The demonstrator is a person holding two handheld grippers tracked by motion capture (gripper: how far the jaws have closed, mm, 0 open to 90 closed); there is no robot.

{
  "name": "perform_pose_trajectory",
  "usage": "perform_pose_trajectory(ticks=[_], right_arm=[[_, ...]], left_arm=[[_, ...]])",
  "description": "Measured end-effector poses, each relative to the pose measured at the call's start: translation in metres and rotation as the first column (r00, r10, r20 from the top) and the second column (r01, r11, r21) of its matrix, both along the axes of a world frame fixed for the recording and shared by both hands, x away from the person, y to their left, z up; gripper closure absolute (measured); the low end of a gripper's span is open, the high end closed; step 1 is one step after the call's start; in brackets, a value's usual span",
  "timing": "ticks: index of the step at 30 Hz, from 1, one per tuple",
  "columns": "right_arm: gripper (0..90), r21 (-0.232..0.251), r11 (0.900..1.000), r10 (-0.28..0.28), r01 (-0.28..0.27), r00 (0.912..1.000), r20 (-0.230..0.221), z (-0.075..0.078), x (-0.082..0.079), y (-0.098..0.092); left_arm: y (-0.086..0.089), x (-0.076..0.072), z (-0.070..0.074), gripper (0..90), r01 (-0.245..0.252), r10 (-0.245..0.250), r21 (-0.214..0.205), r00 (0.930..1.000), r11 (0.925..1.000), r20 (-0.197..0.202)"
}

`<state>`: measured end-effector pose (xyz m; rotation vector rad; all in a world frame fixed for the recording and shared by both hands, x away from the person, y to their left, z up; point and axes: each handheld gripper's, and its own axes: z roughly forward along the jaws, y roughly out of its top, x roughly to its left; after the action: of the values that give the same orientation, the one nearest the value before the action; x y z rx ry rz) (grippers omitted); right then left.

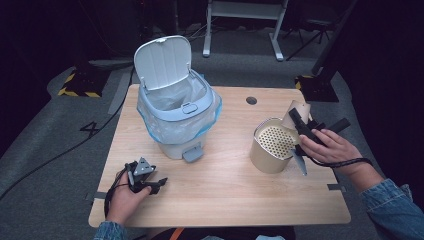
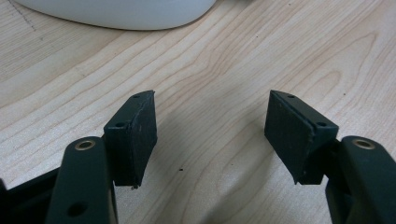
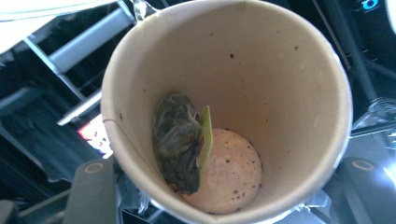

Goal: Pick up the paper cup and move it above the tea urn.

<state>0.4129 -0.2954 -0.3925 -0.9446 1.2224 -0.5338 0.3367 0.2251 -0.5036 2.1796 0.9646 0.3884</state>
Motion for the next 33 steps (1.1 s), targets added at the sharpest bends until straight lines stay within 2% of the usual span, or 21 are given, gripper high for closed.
perform_pose_trajectory(ticks=[1,4,8,10,11,16,17,18,22,23,25,26,27,28,29,30,32,33], right_arm=[[35.6,-0.01,0.9999,0.001,-0.001,0.9999,0.015,0.0,-0.001,0.001],[35.6,-0.024,0.9997,0.001,-0.001,0.9998,0.021,0.0,-0.001,0.003],[35.6,-0.08,0.9967,0.014,-0.011,0.9989,0.044,-0.003,-0.004,0.004],[35.7,-0.087,0.9961,0.022,-0.018,0.9986,0.048,-0.004,-0.004,0.005],[35.7,-0.102,0.9946,0.027,-0.02,0.9975,0.065,-0.003,-0.004,0.005],[35.7,-0.134,0.9909,0.026,-0.014,0.9957,0.089,-0.003,-0.008,0.008],[35.7,-0.155,0.9879,0.025,-0.011,0.9954,0.092,-0.002,-0.012,0.012],[35.7,-0.156,0.9877,0.033,-0.015,0.9932,0.111,-0.002,-0.013,0.012],[35.7,-0.151,0.9884,0.031,-0.011,0.9912,0.129,-0.001,-0.011,0.014],[35.7,-0.209,0.978,0.028,-0.002,0.992,0.123,0.001,-0.011,0.017],[35.7,-0.201,0.9795,0.016,0.009,0.9924,0.122,0.002,-0.01,0.016],[35.8,-0.15,0.9886,0.007,0.016,0.9878,0.155,0.006,-0.011,0.014],[35.8,-0.148,0.989,0.013,0.01,0.9874,0.158,0.004,-0.011,0.014],[35.8,-0.183,0.983,0.041,-0.013,0.9885,0.146,0.002,-0.011,0.016],[35.8,-0.229,0.9734,0.018,0.011,0.9925,0.121,0.001,-0.011,0.017],[35.8,-0.165,0.9845,-0.041,0.06,0.9921,0.118,0.0,-0.012,0.011],[35.8,-0.147,0.9891,0.021,0.002,0.9881,0.152,0.003,-0.011,0.013],[35.8,-0.159,0.9873,0.028,-0.004,0.9887,0.147,0.004,-0.011,0.014]], left_arm=[[0.0,0.0,0.0,34.6,0.0,0.0,0.0,1.0,1.0,0.0],[0.0,0.0,0.0,34.6,0.0,0.0,0.0,1.0,1.0,0.0],[0.0,0.0,0.0,34.6,0.0,0.0,0.0,1.0,1.0,0.0],[0.0,0.0,0.0,34.6,0.0,0.0,0.0,1.0,1.0,0.0],[0.0,0.0,0.0,34.6,0.0,0.0,0.0,1.0,1.0,0.0],[0.0,0.0,0.0,34.6,0.0,0.0,0.0,1.0,1.0,0.0],[0.0,0.0,0.0,34.6,0.0,0.0,0.0,1.0,1.0,0.0],[0.0,0.0,0.0,34.6,0.0,0.0,0.0,1.0,1.0,0.0],[0.0,0.0,0.0,34.6,0.0,0.0,0.001,1.0,1.0,0.001],[0.0,0.0,0.0,34.6,0.0,0.0,0.0,1.0,1.0,0.0],[0.0,0.0,0.0,34.6,0.0,0.0,0.0,1.0,1.0,0.0],[0.0,0.0,0.0,34.6,0.0,0.0,0.001,1.0,1.0,0.0],[0.0,0.0,0.0,34.6,0.0,0.0,0.001,1.0,1.0,0.0],[0.0,0.0,0.0,34.6,0.0,0.0,0.0,1.0,1.0,0.0],[0.0,0.0,0.0,34.6,0.0,0.0,0.0,1.0,1.0,0.0],[0.0,0.0,0.0,34.6,0.0,0.0,0.0,1.0,1.0,0.0],[0.0,0.0,0.0,34.6,0.0,0.0,0.001,1.0,1.0,0.0],[0.0,0.0,0.0,34.6,0.0,0.0,0.001,1.0,1.0,0.0]])
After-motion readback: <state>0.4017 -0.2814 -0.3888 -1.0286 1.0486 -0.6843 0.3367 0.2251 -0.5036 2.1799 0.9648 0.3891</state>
